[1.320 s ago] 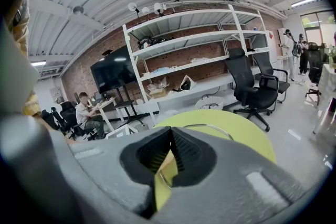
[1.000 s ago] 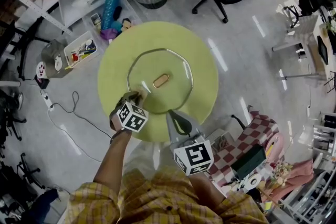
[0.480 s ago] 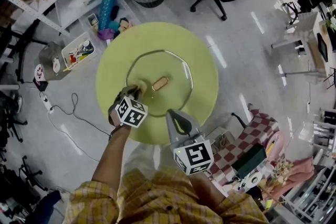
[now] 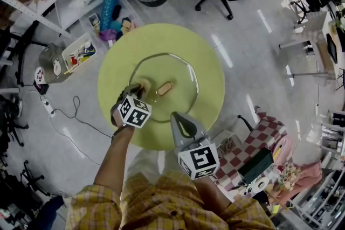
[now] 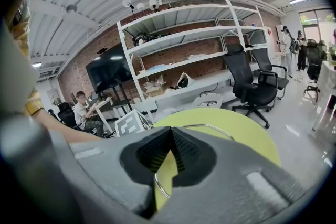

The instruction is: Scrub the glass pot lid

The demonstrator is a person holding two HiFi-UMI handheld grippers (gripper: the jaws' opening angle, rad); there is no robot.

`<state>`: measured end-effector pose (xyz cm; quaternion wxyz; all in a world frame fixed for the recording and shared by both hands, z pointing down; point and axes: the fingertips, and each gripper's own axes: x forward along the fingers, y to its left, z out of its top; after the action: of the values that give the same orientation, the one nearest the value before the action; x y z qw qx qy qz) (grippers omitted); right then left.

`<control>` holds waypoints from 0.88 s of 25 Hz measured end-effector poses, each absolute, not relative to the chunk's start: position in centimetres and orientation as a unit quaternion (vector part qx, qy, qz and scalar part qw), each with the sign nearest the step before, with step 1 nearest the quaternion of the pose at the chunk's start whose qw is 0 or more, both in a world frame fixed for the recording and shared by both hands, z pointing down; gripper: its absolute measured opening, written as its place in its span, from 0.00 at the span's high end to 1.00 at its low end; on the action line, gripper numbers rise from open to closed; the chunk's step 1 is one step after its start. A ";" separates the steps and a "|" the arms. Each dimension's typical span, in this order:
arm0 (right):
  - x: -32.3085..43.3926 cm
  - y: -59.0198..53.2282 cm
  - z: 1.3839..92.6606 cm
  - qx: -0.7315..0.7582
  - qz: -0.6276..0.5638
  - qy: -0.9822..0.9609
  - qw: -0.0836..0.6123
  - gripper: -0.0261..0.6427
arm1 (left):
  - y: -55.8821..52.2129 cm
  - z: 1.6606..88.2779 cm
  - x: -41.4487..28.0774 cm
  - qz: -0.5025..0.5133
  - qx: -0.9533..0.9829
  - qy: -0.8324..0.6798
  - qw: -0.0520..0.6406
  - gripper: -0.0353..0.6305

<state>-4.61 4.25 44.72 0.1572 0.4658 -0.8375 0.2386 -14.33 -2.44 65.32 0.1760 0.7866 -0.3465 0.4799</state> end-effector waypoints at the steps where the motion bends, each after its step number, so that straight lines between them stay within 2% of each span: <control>1: -4.6 4.1 44.8 0.466 0.239 -0.837 0.157 0.97 | -2.7 65.3 -14.3 0.479 0.786 -0.348 0.176 0.89; 22: -3.5 4.2 45.3 0.473 0.246 -0.832 0.154 0.97 | -3.6 65.5 -13.3 0.495 0.793 -0.335 0.119 0.89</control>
<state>-3.51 4.18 45.28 0.1537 0.4732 -0.8320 0.2456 -13.34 -3.59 65.49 0.1188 0.7927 -0.3350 0.4954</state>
